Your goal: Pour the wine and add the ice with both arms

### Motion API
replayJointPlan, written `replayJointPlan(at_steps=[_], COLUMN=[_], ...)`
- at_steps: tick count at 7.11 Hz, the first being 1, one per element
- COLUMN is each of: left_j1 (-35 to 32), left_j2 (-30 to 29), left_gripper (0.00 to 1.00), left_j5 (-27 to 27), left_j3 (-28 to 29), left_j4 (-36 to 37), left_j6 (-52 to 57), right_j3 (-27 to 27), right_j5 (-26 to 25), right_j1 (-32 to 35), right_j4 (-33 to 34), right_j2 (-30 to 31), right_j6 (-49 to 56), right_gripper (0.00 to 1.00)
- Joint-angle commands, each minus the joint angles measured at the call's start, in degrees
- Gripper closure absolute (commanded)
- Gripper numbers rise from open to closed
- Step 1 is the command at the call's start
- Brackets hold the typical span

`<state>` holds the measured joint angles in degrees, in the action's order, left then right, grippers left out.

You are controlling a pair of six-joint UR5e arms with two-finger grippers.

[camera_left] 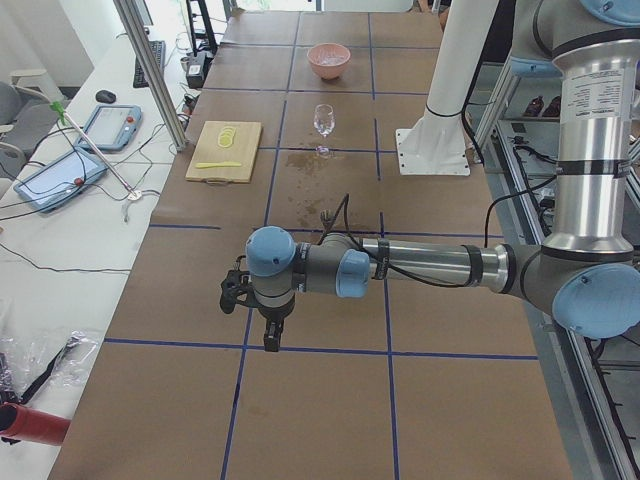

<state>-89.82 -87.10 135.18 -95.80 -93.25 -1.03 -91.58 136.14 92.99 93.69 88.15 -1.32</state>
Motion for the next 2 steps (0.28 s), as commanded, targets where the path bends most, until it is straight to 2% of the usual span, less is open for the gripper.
replayJointPlan(at_steps=[1,2], left_j1=[0.0,0.0], left_j2=[0.0,0.0], left_gripper=[0.00,0.00], left_j5=[0.0,0.0], left_j3=[0.0,0.0], left_j4=[0.0,0.0], left_j6=[0.1,0.1], right_j3=[0.0,0.0], right_j5=[0.0,0.0], right_j1=[0.0,0.0], right_j4=[0.0,0.0], right_j2=[0.0,0.0], right_j6=[0.0,-0.1], right_gripper=[0.00,0.00])
